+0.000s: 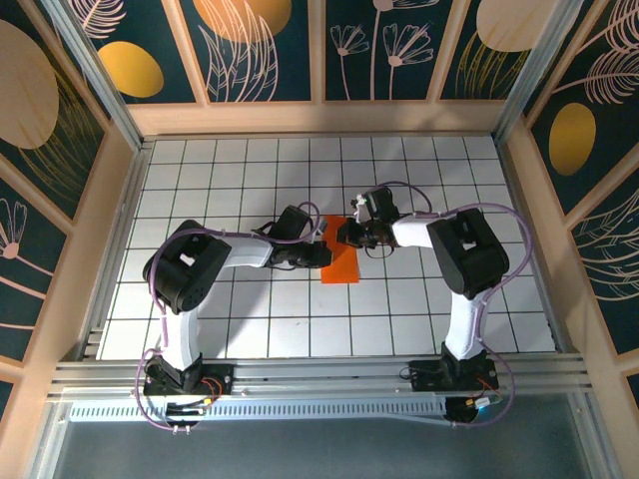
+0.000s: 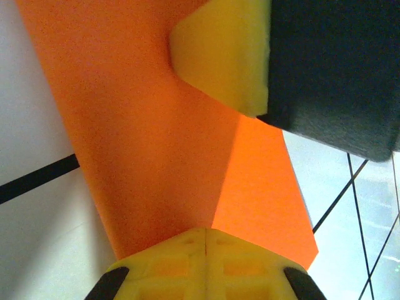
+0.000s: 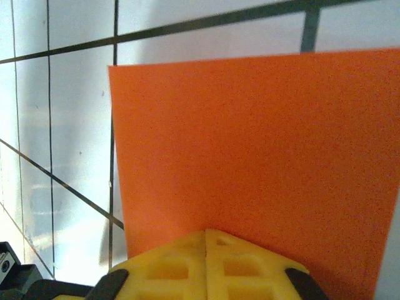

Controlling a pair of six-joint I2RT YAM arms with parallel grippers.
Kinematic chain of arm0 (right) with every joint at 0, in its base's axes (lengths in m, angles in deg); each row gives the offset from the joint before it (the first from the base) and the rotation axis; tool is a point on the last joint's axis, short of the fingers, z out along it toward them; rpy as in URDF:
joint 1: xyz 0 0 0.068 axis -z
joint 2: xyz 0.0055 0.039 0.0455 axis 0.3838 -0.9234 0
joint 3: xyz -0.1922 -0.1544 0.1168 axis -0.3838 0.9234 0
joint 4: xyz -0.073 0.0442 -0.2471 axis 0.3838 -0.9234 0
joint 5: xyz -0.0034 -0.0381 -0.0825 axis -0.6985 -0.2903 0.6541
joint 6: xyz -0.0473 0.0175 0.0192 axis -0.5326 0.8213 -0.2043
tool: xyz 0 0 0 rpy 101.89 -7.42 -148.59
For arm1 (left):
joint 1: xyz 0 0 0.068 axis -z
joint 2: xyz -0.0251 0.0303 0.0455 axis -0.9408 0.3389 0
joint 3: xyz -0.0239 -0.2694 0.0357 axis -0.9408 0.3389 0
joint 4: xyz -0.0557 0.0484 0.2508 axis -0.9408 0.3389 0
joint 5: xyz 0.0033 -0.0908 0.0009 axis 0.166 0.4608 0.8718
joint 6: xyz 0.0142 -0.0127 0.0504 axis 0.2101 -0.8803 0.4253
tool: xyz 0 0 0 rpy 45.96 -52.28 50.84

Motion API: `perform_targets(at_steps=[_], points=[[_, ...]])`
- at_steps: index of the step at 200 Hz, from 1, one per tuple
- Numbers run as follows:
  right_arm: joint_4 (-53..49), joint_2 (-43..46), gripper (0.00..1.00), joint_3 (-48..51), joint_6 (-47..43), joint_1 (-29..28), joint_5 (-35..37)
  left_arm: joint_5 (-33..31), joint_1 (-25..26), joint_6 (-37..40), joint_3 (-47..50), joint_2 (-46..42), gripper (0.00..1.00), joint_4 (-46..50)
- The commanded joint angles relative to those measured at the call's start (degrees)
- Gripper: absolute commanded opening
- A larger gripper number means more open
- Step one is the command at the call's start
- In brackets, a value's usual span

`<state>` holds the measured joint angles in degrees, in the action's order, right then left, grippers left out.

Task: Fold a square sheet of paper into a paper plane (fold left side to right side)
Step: Hold the square sheet of paper at the center of the table.

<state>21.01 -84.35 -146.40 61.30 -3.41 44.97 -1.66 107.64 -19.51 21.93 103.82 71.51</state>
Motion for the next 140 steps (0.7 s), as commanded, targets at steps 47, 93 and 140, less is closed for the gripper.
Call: perform_targets(at_steps=[47,93,140], points=[[-8.20,12.95,0.04,3.52,-1.61,0.06,2.00,-3.05,0.86,-1.52,3.36,0.30,0.00,2.35],[-5.10,16.21,0.00,11.49,2.55,-3.39,-0.24,-2.72,1.19,-2.08,3.45,-0.32,0.00,1.88],[-4.44,13.41,0.00,14.34,3.74,-4.78,0.85,-2.35,1.22,-2.66,2.97,-0.62,0.00,1.31]])
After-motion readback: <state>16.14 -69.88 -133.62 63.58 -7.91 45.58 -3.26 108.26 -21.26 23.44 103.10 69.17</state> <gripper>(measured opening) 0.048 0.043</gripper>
